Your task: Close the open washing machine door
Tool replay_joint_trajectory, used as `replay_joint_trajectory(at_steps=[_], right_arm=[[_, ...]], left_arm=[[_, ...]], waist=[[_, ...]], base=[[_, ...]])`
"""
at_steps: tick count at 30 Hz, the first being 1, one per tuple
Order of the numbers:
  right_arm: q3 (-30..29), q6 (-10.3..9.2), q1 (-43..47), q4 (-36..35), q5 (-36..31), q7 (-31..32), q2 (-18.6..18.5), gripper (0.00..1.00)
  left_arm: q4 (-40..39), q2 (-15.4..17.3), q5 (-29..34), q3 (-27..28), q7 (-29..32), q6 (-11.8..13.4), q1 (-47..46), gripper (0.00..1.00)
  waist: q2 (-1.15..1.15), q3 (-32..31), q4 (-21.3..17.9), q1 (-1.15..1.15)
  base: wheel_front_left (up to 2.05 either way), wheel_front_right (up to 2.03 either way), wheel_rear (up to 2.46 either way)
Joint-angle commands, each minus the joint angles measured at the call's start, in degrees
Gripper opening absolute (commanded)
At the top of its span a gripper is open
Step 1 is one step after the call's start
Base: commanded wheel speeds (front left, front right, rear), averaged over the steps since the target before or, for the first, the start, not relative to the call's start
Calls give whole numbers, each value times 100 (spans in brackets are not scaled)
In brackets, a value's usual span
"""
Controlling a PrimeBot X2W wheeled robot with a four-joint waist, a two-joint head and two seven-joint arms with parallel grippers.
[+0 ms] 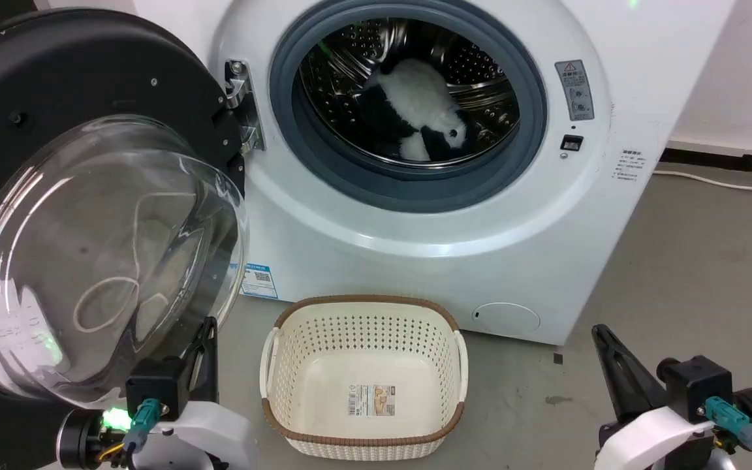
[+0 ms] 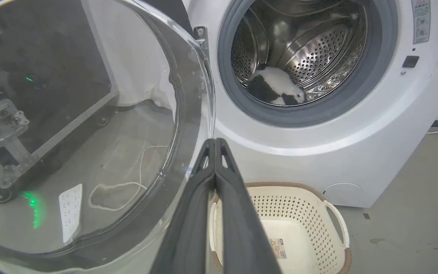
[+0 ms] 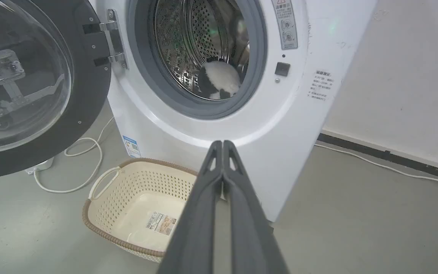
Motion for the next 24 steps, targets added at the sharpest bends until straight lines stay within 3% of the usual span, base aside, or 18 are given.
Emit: replay_joint_trajectory(at_steps=[1,24], right_arm=[[-3,5,-41,-26,-43,3,-1,0],[-3,5,-41,-26,-43,3,-1,0]], left_arm=[[-25,-1,16,8,2,-32,82,0],[-25,-1,16,8,2,-32,82,0]], waist=[[0,0,0,0],[0,0,0,0]], base=[[0,0,0],[0,0,0]])
